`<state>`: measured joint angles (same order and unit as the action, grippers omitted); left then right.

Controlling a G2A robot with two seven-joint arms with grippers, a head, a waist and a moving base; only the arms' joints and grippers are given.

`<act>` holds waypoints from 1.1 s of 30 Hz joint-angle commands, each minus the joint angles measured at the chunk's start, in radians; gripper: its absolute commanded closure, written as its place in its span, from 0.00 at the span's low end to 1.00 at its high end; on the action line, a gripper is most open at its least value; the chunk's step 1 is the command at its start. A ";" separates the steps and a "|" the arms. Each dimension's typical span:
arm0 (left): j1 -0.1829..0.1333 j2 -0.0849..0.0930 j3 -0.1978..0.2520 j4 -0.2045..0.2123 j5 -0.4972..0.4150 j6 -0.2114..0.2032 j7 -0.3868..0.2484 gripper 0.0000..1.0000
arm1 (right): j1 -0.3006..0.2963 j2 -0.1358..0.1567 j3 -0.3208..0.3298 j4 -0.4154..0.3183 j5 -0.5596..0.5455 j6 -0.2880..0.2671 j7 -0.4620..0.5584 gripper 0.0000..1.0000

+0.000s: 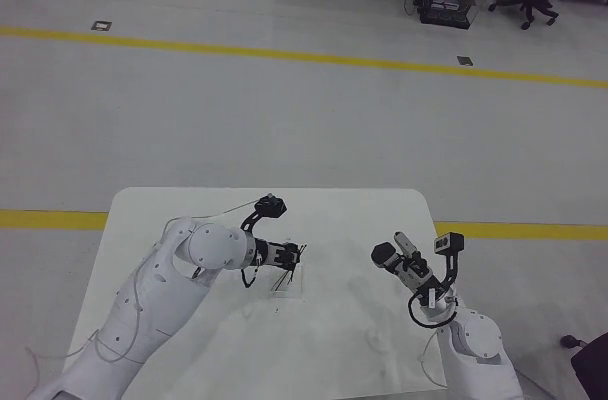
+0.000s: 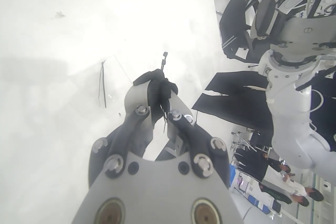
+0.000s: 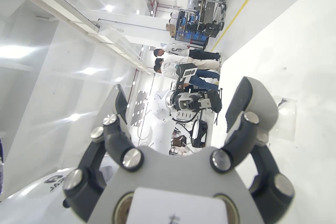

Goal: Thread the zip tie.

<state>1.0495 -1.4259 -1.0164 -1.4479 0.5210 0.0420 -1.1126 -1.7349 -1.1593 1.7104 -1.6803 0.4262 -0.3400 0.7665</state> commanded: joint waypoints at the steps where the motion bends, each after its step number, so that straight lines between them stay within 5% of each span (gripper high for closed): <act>1: 0.000 0.000 0.000 0.000 0.000 0.000 0.000 1.00 | 0.000 0.000 0.000 0.000 0.000 0.000 0.000 0.00; 5: 0.012 0.001 0.001 0.005 -0.016 -0.004 0.029 1.00 | 0.001 -0.001 -0.006 0.003 -0.003 0.008 -0.009 0.00; 11: 0.021 0.009 -0.027 0.002 -0.168 -0.035 0.022 1.00 | 0.031 -0.008 -0.066 0.072 0.074 0.000 0.047 0.00; 21: 0.016 0.024 -0.034 0.005 -0.269 -0.070 -0.007 1.00 | 0.177 -0.035 -0.193 0.196 0.049 0.000 0.106 0.00; 30: 0.021 0.024 -0.033 0.005 -0.274 -0.070 0.005 1.00 | 0.177 -0.035 -0.193 0.196 0.049 0.000 0.106 0.00; 33: 0.029 0.025 -0.034 0.008 -0.363 -0.069 0.004 1.00 | 0.175 -0.038 -0.212 0.172 0.034 0.000 0.110 0.00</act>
<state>1.0783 -1.4014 -1.0485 -1.4422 0.1999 -0.0283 -1.1017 -1.5600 -1.1963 1.5090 -1.4962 0.4748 -0.3400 0.8630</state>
